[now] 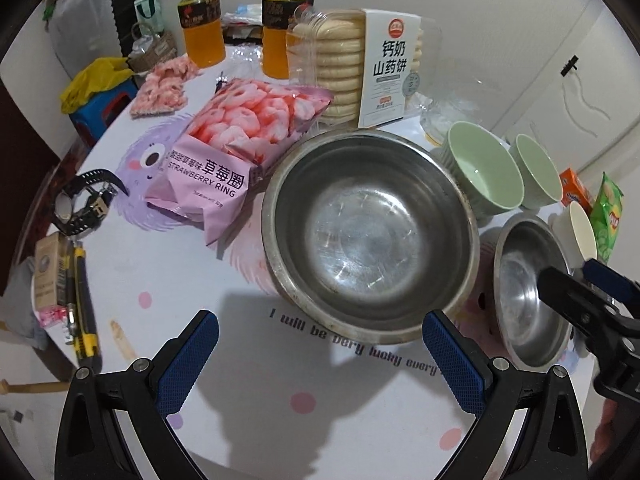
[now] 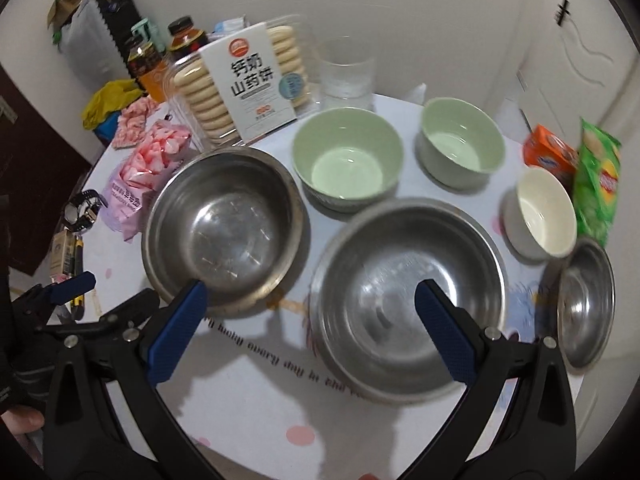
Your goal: Organize plates and bowls
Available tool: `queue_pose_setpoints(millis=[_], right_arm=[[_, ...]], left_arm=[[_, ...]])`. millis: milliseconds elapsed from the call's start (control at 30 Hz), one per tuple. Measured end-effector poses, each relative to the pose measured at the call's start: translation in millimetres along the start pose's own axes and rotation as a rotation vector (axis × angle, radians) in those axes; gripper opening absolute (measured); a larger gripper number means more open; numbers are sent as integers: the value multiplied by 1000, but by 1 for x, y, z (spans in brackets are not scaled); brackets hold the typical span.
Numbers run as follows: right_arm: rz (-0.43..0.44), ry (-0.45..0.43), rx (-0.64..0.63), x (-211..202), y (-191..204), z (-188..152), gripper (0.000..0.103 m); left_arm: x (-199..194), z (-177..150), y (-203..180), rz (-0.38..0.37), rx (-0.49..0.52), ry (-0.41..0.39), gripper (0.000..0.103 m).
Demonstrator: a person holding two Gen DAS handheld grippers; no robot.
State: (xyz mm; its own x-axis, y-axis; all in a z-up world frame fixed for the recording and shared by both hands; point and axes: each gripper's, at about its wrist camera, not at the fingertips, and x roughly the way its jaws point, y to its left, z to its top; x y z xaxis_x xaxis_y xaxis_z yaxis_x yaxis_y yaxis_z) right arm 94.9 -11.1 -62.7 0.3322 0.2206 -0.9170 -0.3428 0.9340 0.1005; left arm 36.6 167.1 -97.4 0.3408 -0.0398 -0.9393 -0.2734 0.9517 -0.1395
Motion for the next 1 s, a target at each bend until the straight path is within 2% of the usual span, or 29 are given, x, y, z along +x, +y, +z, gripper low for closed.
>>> queue_pose_setpoints(millis=[267, 533, 667, 733, 867, 900, 933, 1000], right_arm=[[53, 62, -79, 39, 20, 21, 103], [89, 138, -89, 72, 29, 32, 90], [116, 164, -83, 83, 31, 36, 76], [109, 173, -83, 88, 32, 38, 76], [86, 180, -81, 93, 29, 40, 75], [82, 184, -74, 95, 27, 40, 75], [77, 187, -68, 96, 26, 39, 74], [69, 202, -58, 100, 22, 39, 66]], left_arm=[[23, 10, 14, -7, -37, 36, 101], [41, 19, 23, -17, -48, 76, 92], [51, 21, 26, -22, -61, 102, 86], [56, 22, 28, -39, -60, 128, 80], [63, 27, 28, -32, -67, 139, 79], [63, 28, 28, -33, -69, 142, 75], [64, 29, 28, -34, -71, 144, 67], [67, 31, 28, -41, -74, 156, 62]])
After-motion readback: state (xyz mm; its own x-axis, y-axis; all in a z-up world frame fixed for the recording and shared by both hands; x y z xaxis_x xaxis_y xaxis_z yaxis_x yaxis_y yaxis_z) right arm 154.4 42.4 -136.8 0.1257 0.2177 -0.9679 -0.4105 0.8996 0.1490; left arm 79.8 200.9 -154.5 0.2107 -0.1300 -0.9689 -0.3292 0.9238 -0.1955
